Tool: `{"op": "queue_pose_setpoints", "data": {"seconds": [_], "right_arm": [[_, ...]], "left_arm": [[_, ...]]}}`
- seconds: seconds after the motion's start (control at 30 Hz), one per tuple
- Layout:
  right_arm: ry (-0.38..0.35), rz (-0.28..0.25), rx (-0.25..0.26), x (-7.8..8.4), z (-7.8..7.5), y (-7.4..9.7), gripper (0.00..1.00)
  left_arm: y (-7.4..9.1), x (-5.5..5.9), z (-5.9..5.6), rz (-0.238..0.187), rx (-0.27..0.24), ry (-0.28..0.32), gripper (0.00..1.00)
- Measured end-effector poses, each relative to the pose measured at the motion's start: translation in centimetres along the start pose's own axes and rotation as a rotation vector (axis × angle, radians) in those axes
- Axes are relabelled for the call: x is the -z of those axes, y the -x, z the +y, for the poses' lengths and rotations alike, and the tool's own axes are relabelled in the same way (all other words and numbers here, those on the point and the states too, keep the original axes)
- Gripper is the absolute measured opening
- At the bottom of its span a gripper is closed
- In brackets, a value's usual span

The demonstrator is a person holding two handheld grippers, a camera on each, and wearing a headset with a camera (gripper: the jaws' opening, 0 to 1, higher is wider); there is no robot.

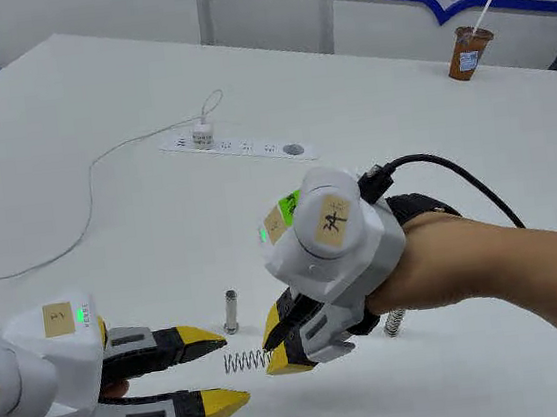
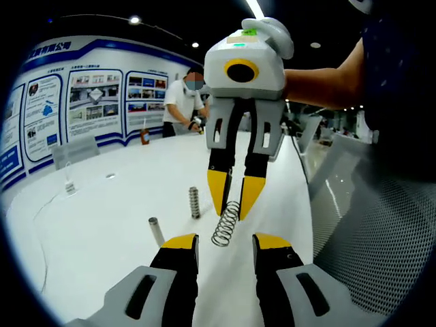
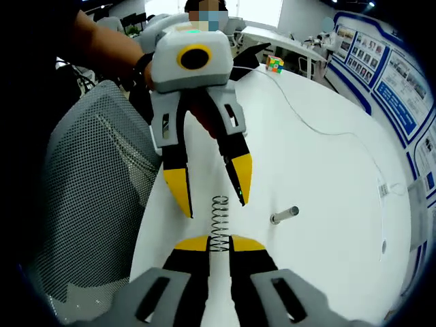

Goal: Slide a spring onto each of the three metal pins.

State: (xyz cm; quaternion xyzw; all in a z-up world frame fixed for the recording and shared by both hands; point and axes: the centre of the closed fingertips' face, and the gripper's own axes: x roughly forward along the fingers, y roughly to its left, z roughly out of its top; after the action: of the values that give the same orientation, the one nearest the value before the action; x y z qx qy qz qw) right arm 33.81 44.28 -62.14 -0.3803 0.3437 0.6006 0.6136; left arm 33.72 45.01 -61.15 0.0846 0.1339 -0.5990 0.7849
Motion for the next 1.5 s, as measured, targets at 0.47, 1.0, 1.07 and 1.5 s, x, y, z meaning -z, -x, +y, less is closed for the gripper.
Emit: {"op": "queue_pose_setpoints", "data": {"seconds": [0.47,1.0,1.07,1.5], "right_arm": [[0.063,-0.007,-0.005,-0.1,0.7,0.4,0.11],[0.025,-0.012,-0.016,0.7,0.8,0.2,0.14],[0.018,-0.011,-0.021,0.9,0.9,0.0,0.14],[-0.002,-0.056,-0.001,-0.3,0.6,1.1,0.12]], "left_arm": [[-0.3,-0.5,-0.5,-0.015,0.037,-0.022,0.13],[-0.3,-0.6,-1.0,-0.023,0.06,-0.016,0.11],[-0.3,-0.8,-1.1,-0.03,0.066,-0.013,0.11],[-0.4,-1.1,-1.1,-0.035,0.062,-0.009,0.11]]}}
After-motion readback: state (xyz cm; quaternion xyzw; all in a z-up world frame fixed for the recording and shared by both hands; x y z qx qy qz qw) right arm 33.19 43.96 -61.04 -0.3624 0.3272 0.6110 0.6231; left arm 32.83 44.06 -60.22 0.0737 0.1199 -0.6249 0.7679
